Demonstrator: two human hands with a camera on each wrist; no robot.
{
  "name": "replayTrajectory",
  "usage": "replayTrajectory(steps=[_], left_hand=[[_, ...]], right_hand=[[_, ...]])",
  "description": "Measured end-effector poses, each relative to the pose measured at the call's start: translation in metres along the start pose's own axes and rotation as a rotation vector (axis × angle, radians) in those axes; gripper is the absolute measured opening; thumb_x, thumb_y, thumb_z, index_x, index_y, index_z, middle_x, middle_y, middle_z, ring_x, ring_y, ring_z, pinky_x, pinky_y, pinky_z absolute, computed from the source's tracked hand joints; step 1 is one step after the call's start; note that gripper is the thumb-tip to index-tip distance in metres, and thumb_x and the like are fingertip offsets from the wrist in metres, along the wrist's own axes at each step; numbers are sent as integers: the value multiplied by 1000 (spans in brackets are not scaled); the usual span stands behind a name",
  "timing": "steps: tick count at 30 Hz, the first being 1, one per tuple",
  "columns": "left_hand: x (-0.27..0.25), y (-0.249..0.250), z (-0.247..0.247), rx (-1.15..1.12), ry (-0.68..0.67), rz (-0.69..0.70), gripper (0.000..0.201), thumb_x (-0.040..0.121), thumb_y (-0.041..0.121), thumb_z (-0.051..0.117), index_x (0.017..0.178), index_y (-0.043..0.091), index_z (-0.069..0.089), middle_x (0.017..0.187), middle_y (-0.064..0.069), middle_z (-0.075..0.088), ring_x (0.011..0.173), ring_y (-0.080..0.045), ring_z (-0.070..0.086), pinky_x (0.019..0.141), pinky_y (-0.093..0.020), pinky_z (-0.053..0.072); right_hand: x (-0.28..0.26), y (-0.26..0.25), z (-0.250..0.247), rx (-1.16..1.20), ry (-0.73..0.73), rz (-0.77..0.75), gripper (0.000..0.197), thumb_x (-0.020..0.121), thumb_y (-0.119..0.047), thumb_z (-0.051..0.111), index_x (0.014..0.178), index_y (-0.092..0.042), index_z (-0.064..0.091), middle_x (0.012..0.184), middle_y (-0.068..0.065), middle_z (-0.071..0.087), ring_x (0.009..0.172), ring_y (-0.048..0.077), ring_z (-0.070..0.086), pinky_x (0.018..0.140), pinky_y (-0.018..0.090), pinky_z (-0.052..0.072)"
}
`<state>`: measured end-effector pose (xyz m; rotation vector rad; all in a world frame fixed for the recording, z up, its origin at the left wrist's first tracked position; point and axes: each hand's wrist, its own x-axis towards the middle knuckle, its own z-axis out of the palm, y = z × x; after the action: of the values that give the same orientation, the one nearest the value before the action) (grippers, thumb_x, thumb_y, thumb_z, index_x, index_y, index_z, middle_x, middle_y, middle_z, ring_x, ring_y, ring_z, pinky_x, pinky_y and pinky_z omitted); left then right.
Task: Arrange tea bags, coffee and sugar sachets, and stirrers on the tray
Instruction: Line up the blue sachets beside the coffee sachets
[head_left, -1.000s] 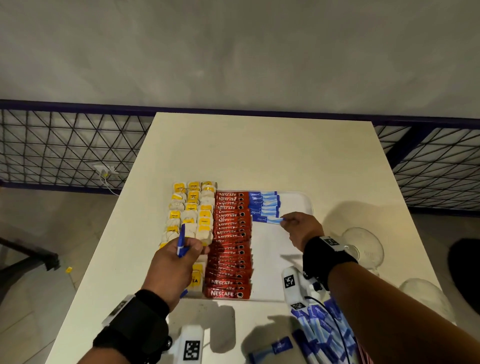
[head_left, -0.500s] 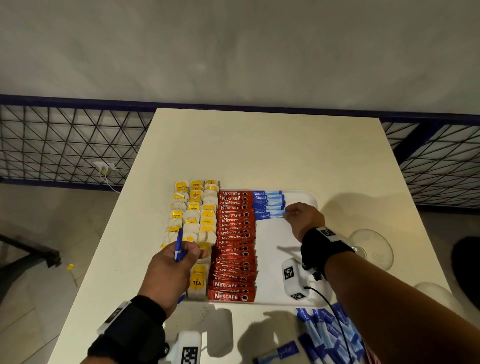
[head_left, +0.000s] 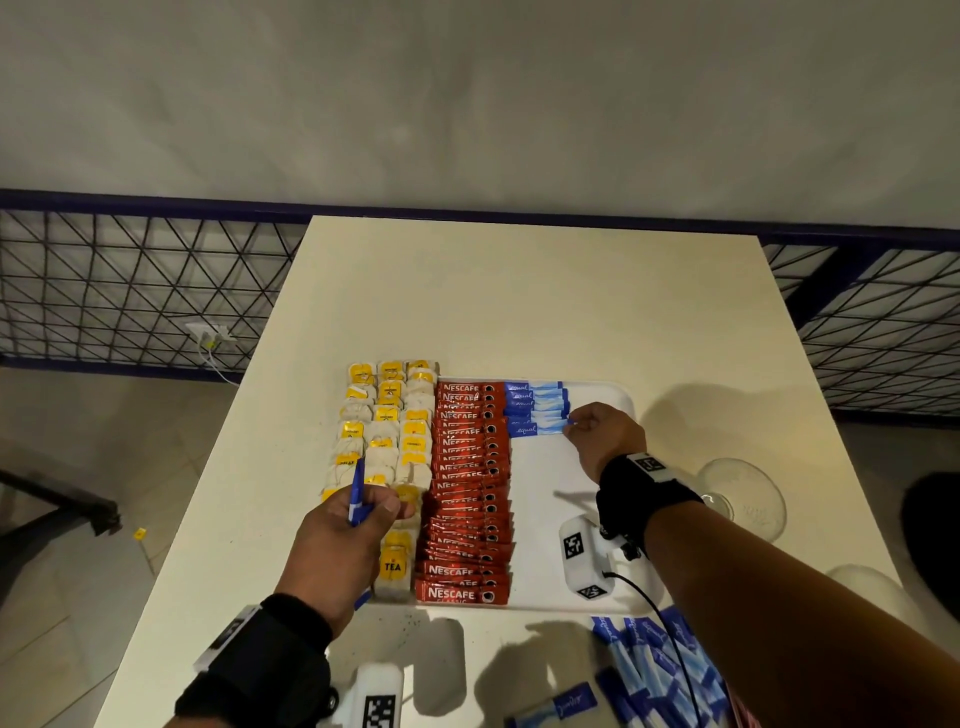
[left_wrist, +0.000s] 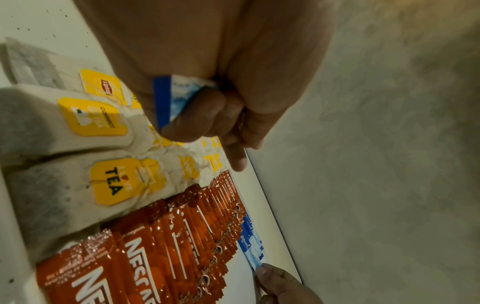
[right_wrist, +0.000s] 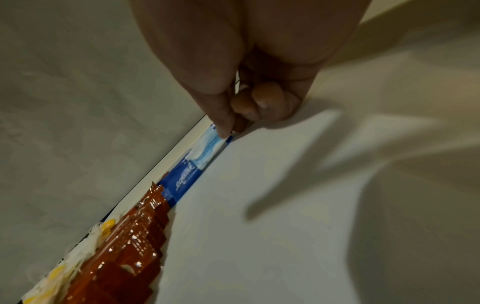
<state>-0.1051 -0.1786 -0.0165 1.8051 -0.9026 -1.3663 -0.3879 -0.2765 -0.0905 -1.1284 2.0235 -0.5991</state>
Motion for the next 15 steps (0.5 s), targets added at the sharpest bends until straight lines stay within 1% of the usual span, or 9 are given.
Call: replayTrajectory(steps=[4,6,8,10,12,15], left_hand=[[0,1,1,-4,-13,-3,13,95,15,57,85,8,62,87,-6,74,38,-13,31,42,-26,33],[0,1,0,-1,-13,-4,13,95,15,58,85,8,62,87,-6,74,38,-13,32,43,-26,34],[0,0,-1,-2,-7,-3,13,95,15,58,85,8,62,87,-6,74,39,-13,33,43,-26,34],[-1,-1,-1,12,-2,-2,13,95,16,58,86,7,62,88,-5,75,40,-14,33,44,-26,35],[-1,-1,-1,11,-5,-1,13,95,17,58,88,7,62,88,-4,75,40,-14,32,42,-25,35],[0,-2,-1,18,-9,7,13,95,17,58,89,7,62,88,-4,75,40,-14,33,40,-25,35]], right_hand=[[-1,1,1,2,3,2,5,86,-23,67,85,-23,63,86,-1,67,81,18,59,72,19,39],[-2,1,1,-7,6,4,5,86,-24,67,86,-23,63,85,-3,66,82,17,59,72,18,38],[-2,1,1,-10,9,9,6,86,-25,68,89,-22,64,86,-4,65,86,17,60,74,18,38],[-2,2,1,-8,14,16,12,86,-27,68,96,-20,66,91,-3,67,89,17,60,77,18,39],[-1,2,2,-5,18,19,17,87,-27,68,100,-18,66,95,-1,68,87,16,59,77,18,39],[0,2,2,-3,20,23,19,87,-27,68,103,-18,65,98,-1,69,85,13,56,76,18,38]])
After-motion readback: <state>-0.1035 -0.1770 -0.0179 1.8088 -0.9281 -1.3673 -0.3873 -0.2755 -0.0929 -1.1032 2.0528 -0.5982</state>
